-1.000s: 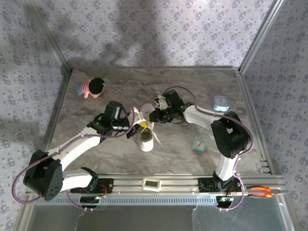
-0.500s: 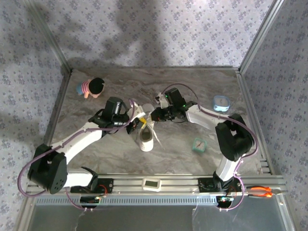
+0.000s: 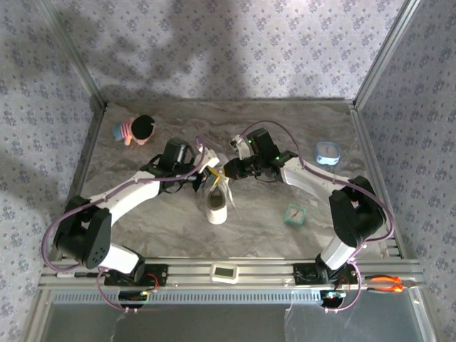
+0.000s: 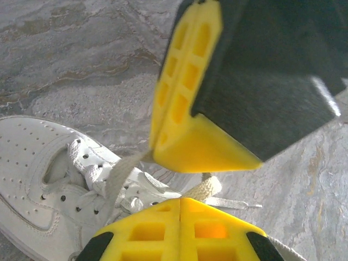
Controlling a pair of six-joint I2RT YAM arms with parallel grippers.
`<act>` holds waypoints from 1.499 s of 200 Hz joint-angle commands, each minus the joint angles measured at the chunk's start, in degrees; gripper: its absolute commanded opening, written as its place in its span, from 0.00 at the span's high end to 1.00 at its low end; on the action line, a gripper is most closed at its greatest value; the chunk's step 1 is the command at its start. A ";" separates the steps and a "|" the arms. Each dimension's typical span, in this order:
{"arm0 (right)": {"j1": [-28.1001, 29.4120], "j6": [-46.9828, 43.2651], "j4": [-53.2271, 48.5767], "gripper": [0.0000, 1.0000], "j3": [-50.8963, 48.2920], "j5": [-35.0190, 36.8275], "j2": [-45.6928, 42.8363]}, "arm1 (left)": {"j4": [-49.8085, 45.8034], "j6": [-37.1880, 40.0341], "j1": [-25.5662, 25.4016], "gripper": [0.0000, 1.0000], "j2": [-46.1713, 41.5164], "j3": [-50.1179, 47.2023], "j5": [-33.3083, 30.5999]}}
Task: Tie the shoes
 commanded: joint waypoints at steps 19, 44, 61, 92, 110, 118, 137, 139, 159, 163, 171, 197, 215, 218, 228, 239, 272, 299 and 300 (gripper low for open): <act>-0.29 -0.27 1.28 1.00 -2.13 -1.78 -2.21 | 6.16 -5.50 0.44 1.00 1.66 -0.09 -0.64; -0.63 -0.32 1.17 1.00 -2.53 -1.70 -2.28 | 7.03 -5.37 0.47 1.00 1.51 -0.64 -0.47; -0.86 -0.42 1.17 1.00 -2.55 -1.80 -2.28 | 7.12 -4.90 0.43 1.00 1.20 -0.92 -0.47; -0.91 -0.24 1.30 1.00 -2.58 -1.87 -1.87 | 5.83 -2.85 0.75 1.00 -0.21 -1.18 -0.64; -0.93 -0.09 1.31 1.00 -2.53 -1.77 -1.78 | 4.57 -1.22 1.25 0.94 -1.55 -1.25 -0.43; -0.90 0.00 1.29 1.00 -2.53 -1.70 -1.69 | 3.80 -0.31 1.58 0.87 -2.16 -1.21 -0.09; -0.91 -0.05 1.42 1.00 -2.53 -1.78 -1.69 | 2.02 2.48 1.96 0.77 -3.81 -1.38 0.65; -0.97 -0.03 1.46 1.00 -2.53 -1.78 -1.69 | 1.89 2.86 2.00 0.76 -4.00 -1.44 0.67; -0.97 -0.03 1.42 1.00 -2.44 -1.96 -1.69 | 0.90 5.42 2.40 0.72 -5.73 -2.21 1.29; -0.99 -0.03 1.43 1.00 -2.44 -1.92 -1.69 | 0.53 6.25 2.44 0.71 -6.10 -2.31 1.51; -0.91 -0.04 1.50 1.00 -2.40 -1.96 -1.69 | -0.36 8.37 2.45 0.70 -6.80 -2.65 2.04; -0.87 -0.20 1.33 1.00 -2.44 -2.05 -1.54 | -3.34 18.66 0.91 0.67 -10.30 -5.21 1.74; -0.97 -0.21 1.12 1.00 -2.28 -1.96 -1.21 | -3.38 22.50 -1.28 0.66 -11.73 -6.54 -3.91; -0.93 -0.17 1.01 1.00 -2.20 -1.96 -1.12 | -3.42 23.07 -1.71 0.67 -11.68 -6.60 -4.81; -1.02 -0.17 0.65 1.00 -1.94 -1.80 -0.67 | -3.51 24.53 -3.18 0.67 -11.53 -6.76 -7.91; -1.04 -0.09 0.33 1.00 -1.59 -1.84 -0.14 | -3.35 26.32 -4.89 0.67 -11.18 -6.82 -11.34; -1.33 -0.14 0.23 1.00 -1.04 -2.31 0.72 | -2.91 30.30 -8.54 0.65 -9.25 -6.75 -19.63; -1.54 -0.27 0.26 1.00 -0.77 -2.75 0.95 | -2.38 32.11 -9.66 0.63 -8.04 -6.65 -22.60; -1.58 -0.33 0.27 1.00 -0.77 -2.80 0.99 | -2.33 32.12 -9.67 0.63 -8.02 -6.69 -22.65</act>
